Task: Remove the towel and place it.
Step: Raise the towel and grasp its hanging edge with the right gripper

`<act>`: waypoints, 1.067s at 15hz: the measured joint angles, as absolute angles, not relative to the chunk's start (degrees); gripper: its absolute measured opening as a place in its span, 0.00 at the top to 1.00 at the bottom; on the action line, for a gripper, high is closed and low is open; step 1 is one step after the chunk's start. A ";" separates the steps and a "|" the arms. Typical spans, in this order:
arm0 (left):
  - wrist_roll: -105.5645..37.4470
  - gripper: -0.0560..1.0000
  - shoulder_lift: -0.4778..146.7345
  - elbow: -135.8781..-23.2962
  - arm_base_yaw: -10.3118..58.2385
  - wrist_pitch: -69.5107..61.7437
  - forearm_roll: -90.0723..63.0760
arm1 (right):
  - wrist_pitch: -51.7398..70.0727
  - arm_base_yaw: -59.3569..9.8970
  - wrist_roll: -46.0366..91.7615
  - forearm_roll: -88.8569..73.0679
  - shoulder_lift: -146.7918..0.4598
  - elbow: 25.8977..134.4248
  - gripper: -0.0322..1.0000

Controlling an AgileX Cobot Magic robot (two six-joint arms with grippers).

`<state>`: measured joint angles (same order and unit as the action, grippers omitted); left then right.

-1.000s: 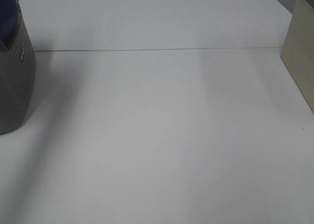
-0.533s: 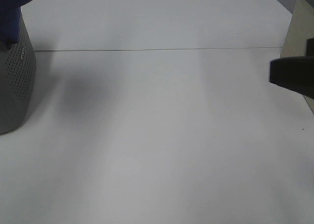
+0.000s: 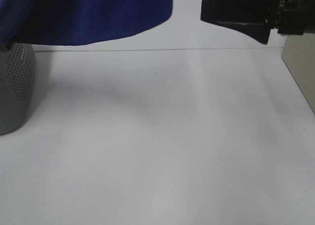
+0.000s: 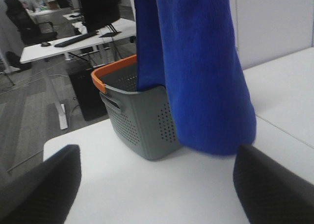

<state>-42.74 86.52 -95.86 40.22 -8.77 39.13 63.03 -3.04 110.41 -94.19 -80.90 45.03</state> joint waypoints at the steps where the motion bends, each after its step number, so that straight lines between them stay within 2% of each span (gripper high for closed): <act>1: -42.74 0.95 87.49 -95.86 41.48 -8.77 39.13 | 64.80 -3.04 110.52 -94.08 -83.88 48.19 0.18; 5: -42.86 0.95 89.15 -95.86 44.06 -8.77 39.13 | 65.49 -3.15 110.58 -93.85 -90.99 55.23 0.18; 9: -42.86 0.95 89.15 -95.86 44.29 -8.77 39.13 | 63.14 -10.54 110.58 -91.16 -94.71 59.36 0.18; 11: -42.86 0.95 89.15 -95.86 44.29 -8.77 39.13 | 60.62 -11.34 110.12 -90.18 -95.57 59.36 0.21; 13: -42.86 0.95 89.15 -95.86 44.29 -8.77 39.13 | 59.07 -11.34 109.21 -88.46 -95.68 59.42 0.36; 16: -42.86 0.95 89.15 -95.86 44.29 -8.77 39.13 | 55.52 -11.34 105.77 -86.12 -95.68 59.42 0.73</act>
<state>-42.86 89.15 -95.86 44.29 -8.77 39.13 55.52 -11.34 105.77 -86.12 -95.68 59.42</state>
